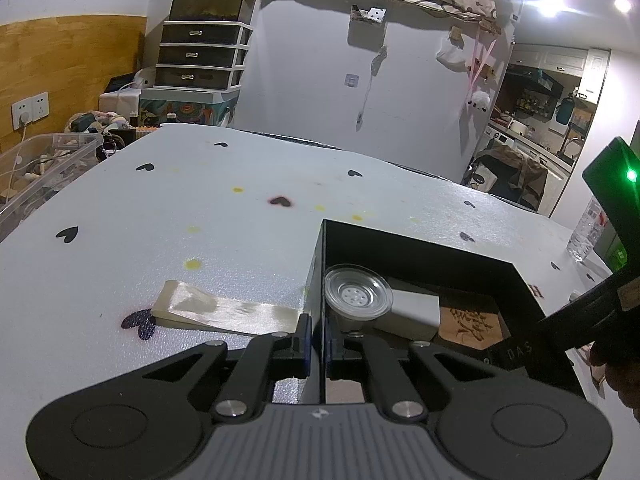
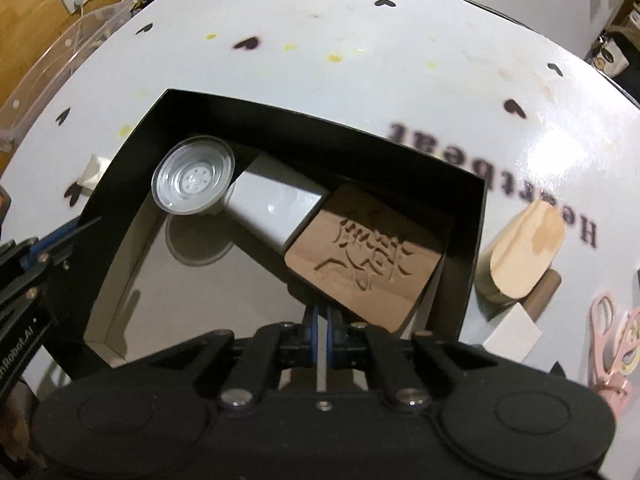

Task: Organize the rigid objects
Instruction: 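Open the right tool to release the coaster in the box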

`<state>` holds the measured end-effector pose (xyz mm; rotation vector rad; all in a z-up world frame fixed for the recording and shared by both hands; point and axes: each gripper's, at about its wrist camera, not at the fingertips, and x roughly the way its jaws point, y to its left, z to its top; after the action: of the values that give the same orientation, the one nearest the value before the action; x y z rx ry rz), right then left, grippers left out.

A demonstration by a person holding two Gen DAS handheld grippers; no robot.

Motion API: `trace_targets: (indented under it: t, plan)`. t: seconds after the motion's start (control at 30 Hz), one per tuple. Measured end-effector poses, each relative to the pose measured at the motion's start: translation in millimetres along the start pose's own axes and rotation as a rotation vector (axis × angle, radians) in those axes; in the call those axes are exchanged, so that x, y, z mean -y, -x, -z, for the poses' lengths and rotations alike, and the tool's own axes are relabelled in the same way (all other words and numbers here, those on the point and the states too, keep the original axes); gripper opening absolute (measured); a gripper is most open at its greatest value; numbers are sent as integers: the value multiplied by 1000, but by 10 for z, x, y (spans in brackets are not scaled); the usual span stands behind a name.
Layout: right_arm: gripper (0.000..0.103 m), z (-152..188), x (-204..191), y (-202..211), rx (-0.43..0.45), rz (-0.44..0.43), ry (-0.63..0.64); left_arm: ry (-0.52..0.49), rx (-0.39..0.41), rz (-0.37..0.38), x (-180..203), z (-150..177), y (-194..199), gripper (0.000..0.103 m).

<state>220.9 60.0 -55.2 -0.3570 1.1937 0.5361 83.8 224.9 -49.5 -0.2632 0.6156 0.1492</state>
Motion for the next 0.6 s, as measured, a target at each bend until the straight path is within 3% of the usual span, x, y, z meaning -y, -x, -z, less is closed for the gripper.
trace_targets:
  t: [0.27,0.33,0.47,0.6]
  plan:
    - [3,11,-118,42,37,85,97,0,0,-1,-1,2,3,6]
    - [12,27,-115,65,41,98,109,-1,0,-2,1,1,1,6]
    - [21,50,-24,164,66,91,95,-1,0,-2,-5,1,2,6]
    - [38,93,35,341,120,51,77,0,-1,-4,-13,2,-1,6]
